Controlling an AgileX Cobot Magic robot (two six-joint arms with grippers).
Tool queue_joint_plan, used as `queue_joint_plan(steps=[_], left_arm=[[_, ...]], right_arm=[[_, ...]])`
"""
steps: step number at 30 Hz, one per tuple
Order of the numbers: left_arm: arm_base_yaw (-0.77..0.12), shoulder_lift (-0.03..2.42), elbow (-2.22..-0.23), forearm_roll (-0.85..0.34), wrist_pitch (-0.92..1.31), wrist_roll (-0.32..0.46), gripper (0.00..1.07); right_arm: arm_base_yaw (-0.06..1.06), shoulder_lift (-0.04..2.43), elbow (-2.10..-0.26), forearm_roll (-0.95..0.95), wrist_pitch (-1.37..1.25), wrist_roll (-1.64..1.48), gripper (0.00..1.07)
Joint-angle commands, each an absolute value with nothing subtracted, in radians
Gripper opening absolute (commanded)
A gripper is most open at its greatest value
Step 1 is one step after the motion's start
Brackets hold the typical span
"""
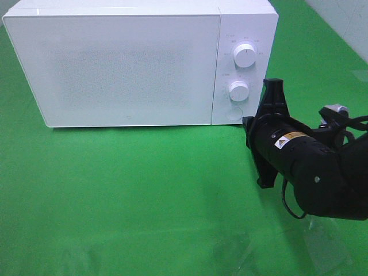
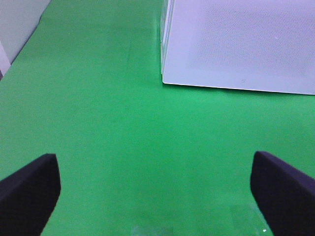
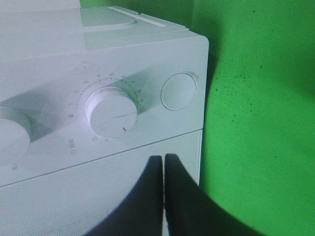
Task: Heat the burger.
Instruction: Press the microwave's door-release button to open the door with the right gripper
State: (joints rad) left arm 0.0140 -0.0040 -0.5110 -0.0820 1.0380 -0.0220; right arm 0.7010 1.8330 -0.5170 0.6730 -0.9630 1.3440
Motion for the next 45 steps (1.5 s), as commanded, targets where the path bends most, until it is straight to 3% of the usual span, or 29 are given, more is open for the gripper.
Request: queue_joint_plan(steps=[1,19,45], left_arm=[[0.015,-0.023,-0.509,-0.083,1.031,-0.023,0.98],[0.015,-0.023,-0.509,-0.083,1.031,-0.023,0.98],[0.015,-0.023,-0.509,-0.083,1.031,-0.023,0.98]], right_arm=[[0.691,1.866,-0.553,0.659,-0.956,1.364,0.0],[0.538,2.036,-0.766,0.57,-0.831,1.387,0.0],[0.509,2.148,-0.912,0.583,-0.879,1.386,0.0]])
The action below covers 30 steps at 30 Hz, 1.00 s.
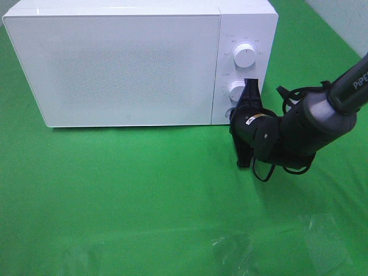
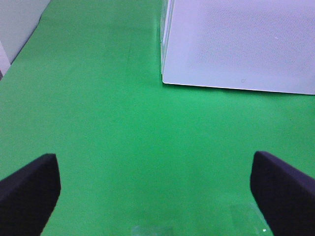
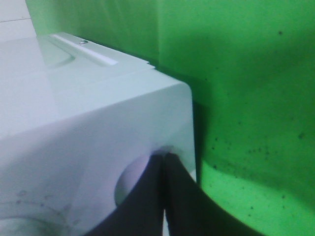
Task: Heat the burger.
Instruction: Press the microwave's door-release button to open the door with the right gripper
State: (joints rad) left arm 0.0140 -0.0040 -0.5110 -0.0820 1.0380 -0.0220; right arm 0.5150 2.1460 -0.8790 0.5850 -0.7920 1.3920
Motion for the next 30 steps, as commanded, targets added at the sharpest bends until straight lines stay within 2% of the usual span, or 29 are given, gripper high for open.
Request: queue_joint_plan(steps=[1,4,14,21,30], left_arm=[[0.015,-0.023,-0.509,-0.083,1.031,-0.023,0.98],[0.015,-0.023,-0.509,-0.083,1.031,-0.023,0.98],[0.015,-0.023,-0.509,-0.083,1.031,-0.023,0.98],[0.015,-0.023,-0.509,-0.083,1.031,-0.023,0.98],[0.015,-0.023,-0.509,-0.083,1.031,-0.023,0.98]], right_arm=[[0.509,2.148,-0.914,0.596,-0.926,1.386,0.0],[0.509,2.148,-0.914,0.623,-1.027,1.378,0.0],[0.509,2.151,-0.955,0.656,-1.08,1.374,0.0],[0.509,2.156,-1.033,0.775,-1.176,1.268,0.0],[0.509,2.155,-1.051,0.777,-1.151,1.251,0.0]])
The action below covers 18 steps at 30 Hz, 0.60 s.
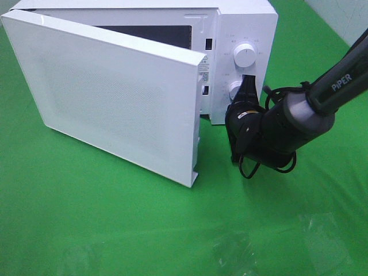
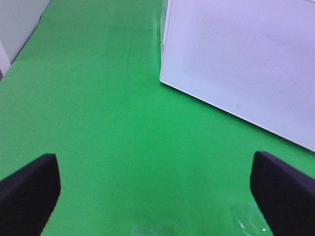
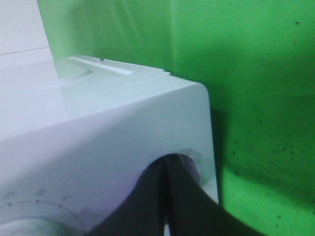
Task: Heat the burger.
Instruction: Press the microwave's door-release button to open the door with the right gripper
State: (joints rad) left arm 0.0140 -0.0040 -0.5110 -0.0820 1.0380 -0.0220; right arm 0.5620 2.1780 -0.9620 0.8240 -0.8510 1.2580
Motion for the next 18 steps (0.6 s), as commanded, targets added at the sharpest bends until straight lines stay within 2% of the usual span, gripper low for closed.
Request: queue_joint_plan(steps=[1,9,18], left_arm=[[0.015,-0.023,-0.509,-0.083,1.031,-0.023,0.98],[0.015,-0.023,-0.509,-0.083,1.031,-0.023,0.98],[0.015,-0.023,-0.509,-0.083,1.031,-0.023,0.98]], right_arm=[[0.509,2.155,-1.051,0.777,-1.151,1.251,0.0],[0.515,2.155,-1.031,0.75,-0.94,1.271,0.0],[0.548,2.109,-0.926,0.682,-0.878,1.308,0.0]])
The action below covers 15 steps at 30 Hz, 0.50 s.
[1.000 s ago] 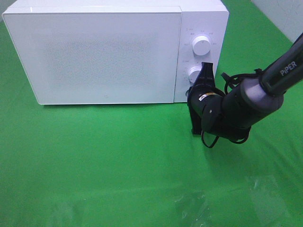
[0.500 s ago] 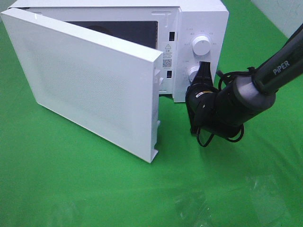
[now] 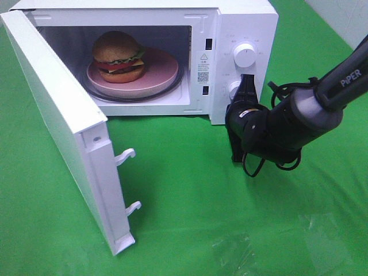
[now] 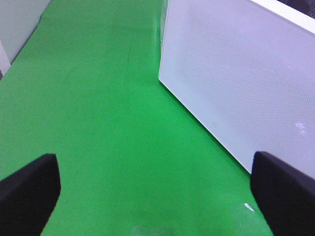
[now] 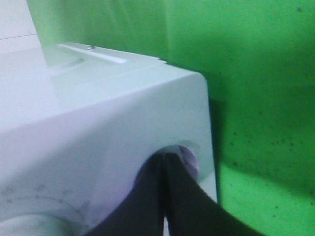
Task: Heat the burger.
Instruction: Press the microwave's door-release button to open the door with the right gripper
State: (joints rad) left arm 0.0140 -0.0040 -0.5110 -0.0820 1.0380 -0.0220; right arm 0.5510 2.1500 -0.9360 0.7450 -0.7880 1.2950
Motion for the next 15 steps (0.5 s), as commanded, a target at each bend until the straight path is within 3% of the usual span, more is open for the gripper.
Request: queue_joint_plan(steps=[1,15], left_arm=[[0.015,-0.023,-0.509,-0.083,1.031,-0.023,0.98],[0.015,-0.023,-0.509,-0.083,1.031,-0.023,0.98]], right_arm=[[0.55,2.1,-0.911,0.671,-0.877,1.308,0.0],[0.571,1.946,-0.721,0.474,-0.781,1.347,0.0]])
